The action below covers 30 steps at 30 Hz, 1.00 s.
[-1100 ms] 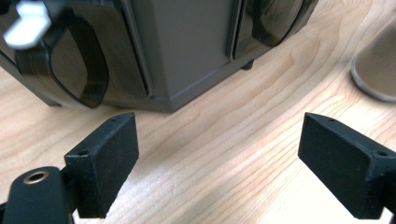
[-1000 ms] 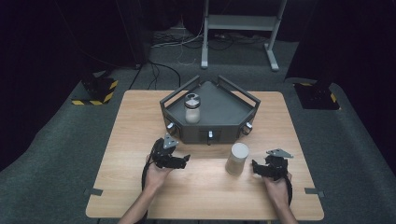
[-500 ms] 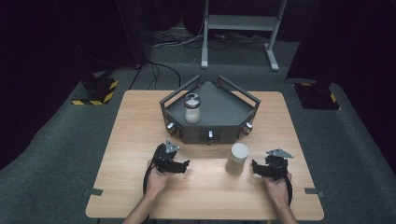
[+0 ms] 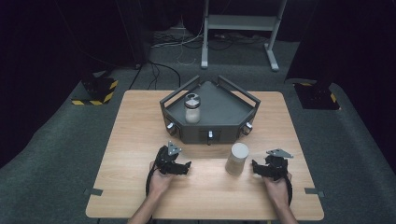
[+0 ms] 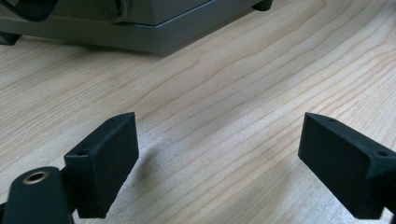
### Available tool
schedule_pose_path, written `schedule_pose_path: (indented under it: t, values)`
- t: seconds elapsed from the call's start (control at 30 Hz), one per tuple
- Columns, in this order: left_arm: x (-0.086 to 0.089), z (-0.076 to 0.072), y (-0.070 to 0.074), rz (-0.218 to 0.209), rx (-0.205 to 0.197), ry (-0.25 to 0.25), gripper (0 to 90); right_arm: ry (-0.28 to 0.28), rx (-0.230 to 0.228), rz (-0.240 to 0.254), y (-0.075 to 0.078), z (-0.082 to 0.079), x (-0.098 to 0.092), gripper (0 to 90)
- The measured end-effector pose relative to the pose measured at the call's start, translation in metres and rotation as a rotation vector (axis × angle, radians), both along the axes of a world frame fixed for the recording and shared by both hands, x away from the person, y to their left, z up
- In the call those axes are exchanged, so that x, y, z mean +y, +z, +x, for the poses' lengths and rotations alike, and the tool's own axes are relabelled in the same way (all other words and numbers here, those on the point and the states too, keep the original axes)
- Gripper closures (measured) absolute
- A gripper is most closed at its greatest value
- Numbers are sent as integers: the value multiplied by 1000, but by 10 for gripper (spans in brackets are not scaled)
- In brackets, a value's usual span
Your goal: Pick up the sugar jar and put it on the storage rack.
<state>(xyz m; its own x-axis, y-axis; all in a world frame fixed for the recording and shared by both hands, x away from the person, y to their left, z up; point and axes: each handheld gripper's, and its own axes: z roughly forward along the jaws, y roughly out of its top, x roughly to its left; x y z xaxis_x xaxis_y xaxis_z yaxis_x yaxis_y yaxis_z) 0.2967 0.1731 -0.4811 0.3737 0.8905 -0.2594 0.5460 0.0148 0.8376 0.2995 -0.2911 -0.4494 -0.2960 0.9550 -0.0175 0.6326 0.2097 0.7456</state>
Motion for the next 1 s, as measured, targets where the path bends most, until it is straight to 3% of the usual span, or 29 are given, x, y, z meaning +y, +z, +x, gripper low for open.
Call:
schedule_pose_path:
  t: [0.27, 1.0]
  values:
    - [-2, 1, -4, -20, 12, 18, 119, 0, 0, 0, 0, 0, 0, 133]
    - [-5, -3, -8, 8, -12, 16, 107, -1, 1, 0, 0, 0, 0, 133]
